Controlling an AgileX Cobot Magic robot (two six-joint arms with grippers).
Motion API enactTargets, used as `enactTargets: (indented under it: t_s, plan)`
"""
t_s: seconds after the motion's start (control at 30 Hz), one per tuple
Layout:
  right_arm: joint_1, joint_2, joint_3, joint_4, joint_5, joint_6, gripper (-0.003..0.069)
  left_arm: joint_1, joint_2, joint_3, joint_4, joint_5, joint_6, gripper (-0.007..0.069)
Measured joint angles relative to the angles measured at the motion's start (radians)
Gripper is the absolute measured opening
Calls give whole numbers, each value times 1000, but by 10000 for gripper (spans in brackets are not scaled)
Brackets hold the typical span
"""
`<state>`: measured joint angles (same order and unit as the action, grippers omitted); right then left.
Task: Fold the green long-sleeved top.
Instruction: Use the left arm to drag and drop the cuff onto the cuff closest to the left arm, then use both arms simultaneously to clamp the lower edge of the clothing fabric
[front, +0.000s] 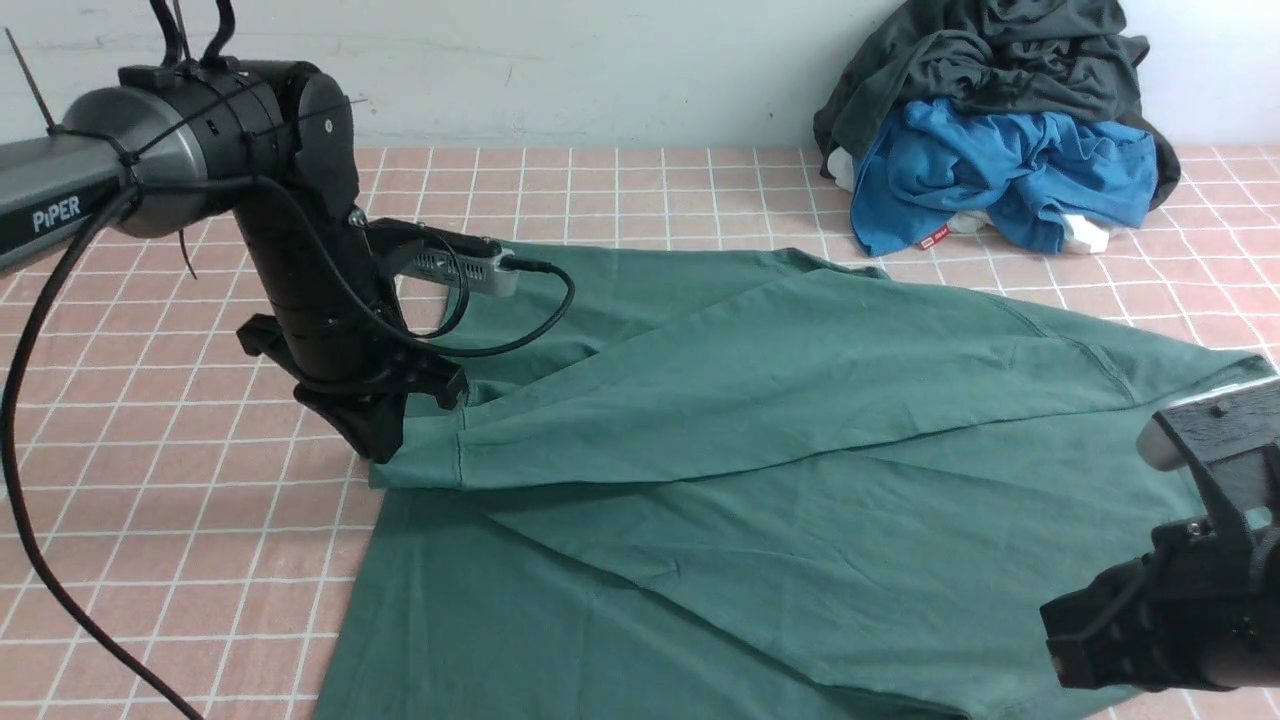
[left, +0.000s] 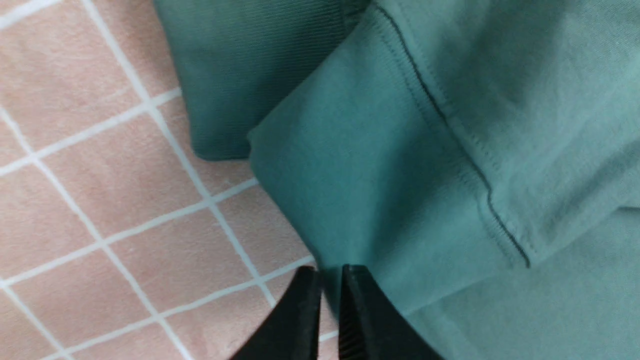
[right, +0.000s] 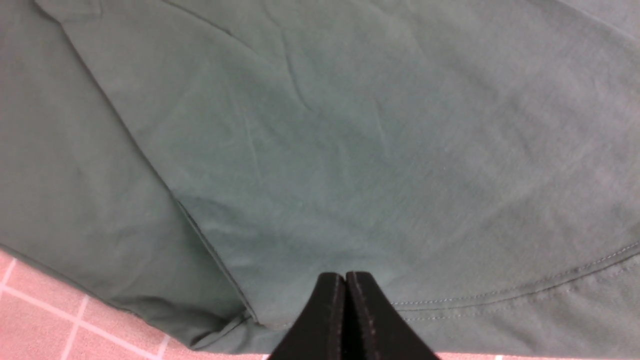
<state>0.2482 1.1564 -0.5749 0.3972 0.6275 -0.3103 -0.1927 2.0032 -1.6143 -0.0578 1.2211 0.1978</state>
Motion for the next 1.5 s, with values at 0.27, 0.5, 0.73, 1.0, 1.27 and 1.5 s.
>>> enactTargets:
  t_s: [0.27, 0.5, 0.73, 1.0, 1.27, 1.5]
  plan:
    - [0, 0, 0, 4, 30, -7, -10, -4, -159, 66, 43, -3, -56, 250]
    - [0, 0, 0, 53, 67, -100, -10, -142, -435, 467, 14, -37, 90, 283]
    - [0, 0, 0, 170, 107, -245, -10, -230, -462, 744, 11, -230, 402, 283]
    - [0, 0, 0, 299, 182, -458, -10, -258, -418, 817, 12, -366, 592, 331]
    - [0, 0, 0, 373, 230, -547, -10, -259, -343, 813, 42, -384, 626, 468]
    - [0, 0, 0, 386, 245, -550, -10, -262, -340, 805, 110, -404, 631, 195]
